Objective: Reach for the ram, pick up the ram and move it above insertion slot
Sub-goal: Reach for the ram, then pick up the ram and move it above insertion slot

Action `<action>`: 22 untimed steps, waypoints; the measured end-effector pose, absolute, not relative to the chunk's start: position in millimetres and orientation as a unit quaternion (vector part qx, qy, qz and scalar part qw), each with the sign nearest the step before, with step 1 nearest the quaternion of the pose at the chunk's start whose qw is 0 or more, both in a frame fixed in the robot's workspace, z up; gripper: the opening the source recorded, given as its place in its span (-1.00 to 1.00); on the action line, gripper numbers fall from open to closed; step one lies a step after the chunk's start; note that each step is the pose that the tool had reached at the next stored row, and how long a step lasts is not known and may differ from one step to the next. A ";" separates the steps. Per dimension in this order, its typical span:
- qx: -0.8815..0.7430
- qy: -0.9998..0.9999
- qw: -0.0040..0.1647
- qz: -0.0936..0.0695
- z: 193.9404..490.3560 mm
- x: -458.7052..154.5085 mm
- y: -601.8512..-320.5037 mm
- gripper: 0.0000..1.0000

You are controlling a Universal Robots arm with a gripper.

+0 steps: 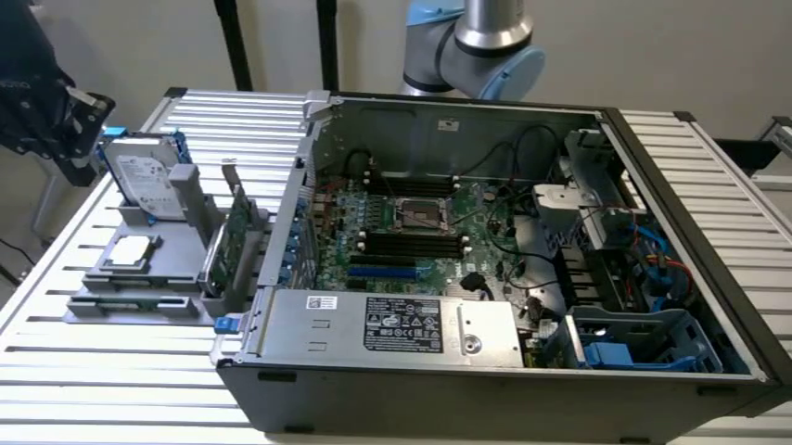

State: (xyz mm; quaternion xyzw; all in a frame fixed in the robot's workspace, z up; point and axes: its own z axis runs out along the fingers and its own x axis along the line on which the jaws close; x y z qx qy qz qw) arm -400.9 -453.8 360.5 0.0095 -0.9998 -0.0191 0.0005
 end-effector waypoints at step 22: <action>0.028 -0.999 -0.001 -0.019 341.9 -375.0 -479.6 -0.79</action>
